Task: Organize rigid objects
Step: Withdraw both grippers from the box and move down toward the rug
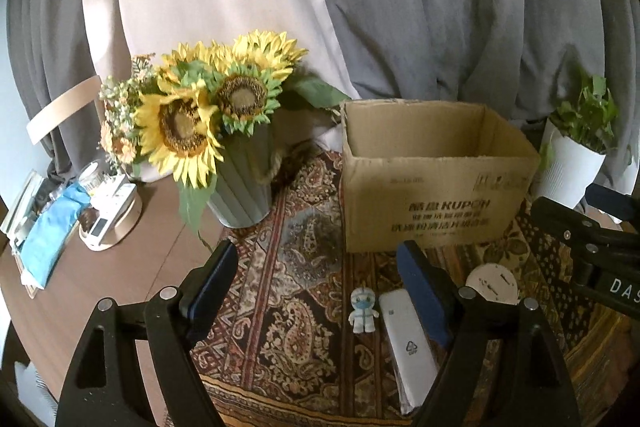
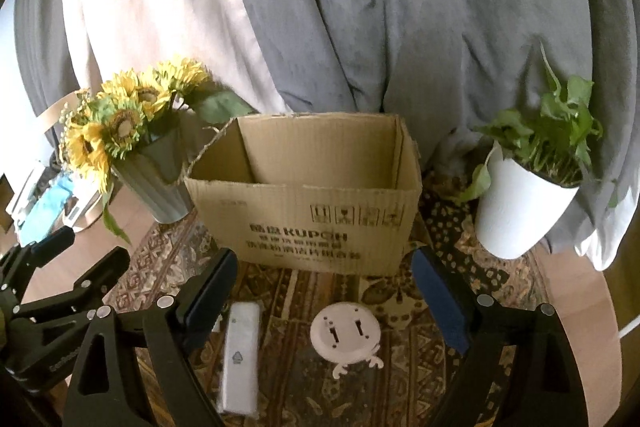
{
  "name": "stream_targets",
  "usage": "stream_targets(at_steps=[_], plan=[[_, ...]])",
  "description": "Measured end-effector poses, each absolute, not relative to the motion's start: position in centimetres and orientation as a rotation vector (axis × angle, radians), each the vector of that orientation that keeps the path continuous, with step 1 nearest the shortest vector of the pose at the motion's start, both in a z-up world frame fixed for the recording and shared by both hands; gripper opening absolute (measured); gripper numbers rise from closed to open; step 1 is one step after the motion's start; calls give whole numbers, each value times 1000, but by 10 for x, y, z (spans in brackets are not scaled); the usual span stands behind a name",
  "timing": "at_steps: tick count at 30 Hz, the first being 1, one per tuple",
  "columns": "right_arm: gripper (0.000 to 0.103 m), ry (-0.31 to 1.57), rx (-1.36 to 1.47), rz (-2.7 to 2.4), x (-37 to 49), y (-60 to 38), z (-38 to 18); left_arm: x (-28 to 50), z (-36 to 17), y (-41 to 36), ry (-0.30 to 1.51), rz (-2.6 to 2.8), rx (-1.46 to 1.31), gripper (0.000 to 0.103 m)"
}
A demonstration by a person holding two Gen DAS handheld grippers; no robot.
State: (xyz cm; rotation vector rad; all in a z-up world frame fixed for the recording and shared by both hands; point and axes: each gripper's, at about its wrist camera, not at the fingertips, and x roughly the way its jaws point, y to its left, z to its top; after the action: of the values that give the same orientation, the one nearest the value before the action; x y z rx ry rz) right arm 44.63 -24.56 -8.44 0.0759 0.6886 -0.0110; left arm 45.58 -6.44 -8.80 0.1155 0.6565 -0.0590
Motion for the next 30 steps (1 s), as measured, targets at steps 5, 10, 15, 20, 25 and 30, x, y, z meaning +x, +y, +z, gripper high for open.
stream_targets(at_steps=[5, 10, 15, 20, 25, 30], plan=[[90, 701, 95, 1, 440, -248, -97, 451, -100, -67, 663, -63, 105, 82], [90, 727, 120, 8, 439, -250, -110, 448, -114, -69, 679, -69, 111, 82], [90, 737, 104, -2, 438, -251, -125, 451, -132, -74, 710, -81, 132, 82], [90, 762, 91, -7, 441, -252, -140, 457, -145, -80, 717, -86, 159, 82], [90, 795, 107, -4, 447, -256, -156, 465, -157, -84, 731, -100, 167, 81], [90, 829, 109, -10, 456, -258, -172, 476, -171, -86, 772, -115, 163, 80]])
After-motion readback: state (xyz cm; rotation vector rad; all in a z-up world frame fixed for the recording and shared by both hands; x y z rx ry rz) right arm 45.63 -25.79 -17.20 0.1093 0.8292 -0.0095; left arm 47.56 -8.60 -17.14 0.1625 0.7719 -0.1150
